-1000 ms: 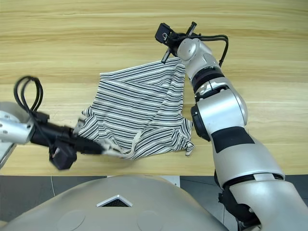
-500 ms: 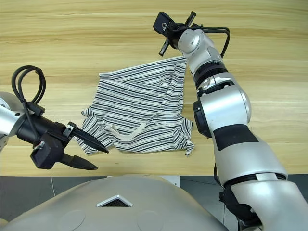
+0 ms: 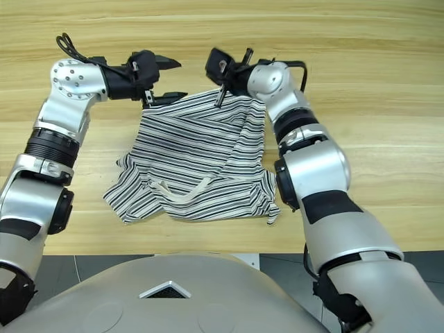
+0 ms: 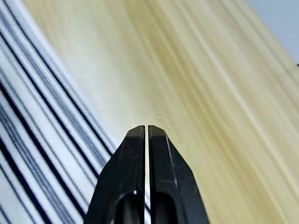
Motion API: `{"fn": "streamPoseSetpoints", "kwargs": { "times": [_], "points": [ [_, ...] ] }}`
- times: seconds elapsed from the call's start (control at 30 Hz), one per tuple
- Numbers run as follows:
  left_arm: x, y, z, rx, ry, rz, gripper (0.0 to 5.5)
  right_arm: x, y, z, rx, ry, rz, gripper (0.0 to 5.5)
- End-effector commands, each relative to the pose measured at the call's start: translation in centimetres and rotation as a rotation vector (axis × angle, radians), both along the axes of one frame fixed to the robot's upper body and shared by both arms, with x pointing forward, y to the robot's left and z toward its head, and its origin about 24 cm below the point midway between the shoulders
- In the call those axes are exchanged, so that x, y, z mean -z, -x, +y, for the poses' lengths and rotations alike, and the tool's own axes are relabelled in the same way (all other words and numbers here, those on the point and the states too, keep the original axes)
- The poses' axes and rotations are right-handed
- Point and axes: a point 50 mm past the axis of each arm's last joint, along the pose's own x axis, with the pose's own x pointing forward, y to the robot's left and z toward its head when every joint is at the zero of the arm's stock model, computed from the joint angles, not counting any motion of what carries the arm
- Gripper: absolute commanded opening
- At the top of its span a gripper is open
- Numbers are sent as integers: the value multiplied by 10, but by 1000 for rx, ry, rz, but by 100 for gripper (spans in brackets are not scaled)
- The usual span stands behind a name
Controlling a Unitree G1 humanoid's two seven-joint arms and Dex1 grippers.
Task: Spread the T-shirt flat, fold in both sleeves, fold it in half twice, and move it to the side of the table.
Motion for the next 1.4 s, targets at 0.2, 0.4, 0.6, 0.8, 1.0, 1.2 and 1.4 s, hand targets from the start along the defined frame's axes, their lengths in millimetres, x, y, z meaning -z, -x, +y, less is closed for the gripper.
{"fn": "streamPoseSetpoints", "kwargs": {
  "times": [0.2,0.4,0.6,0.8,1.0,1.2,1.4],
  "points": [
    [-8,-7,-3,3,-13,-66,292,40,14,-19,83,255,105,10],
    [-5,-3,-2,-17,10,-67,292,28,-1,-54,195,503,-14,10],
    [-5,-1,-2,-13,10,-72,292,6,-14,-106,392,612,-112,10],
    [-3,-7,-16,-24,40,-64,292,-39,-36,-76,413,362,-423,10],
    [-23,-30,-75,-30,116,-67,292,-86,-50,-52,440,166,-643,10],
    [7,-36,-91,-235,-53,67,292,-112,-57,-59,589,-13,-695,10],
    [63,-19,-36,-393,-374,299,292,-132,-57,-43,543,-141,-734,10]
  ]
}}
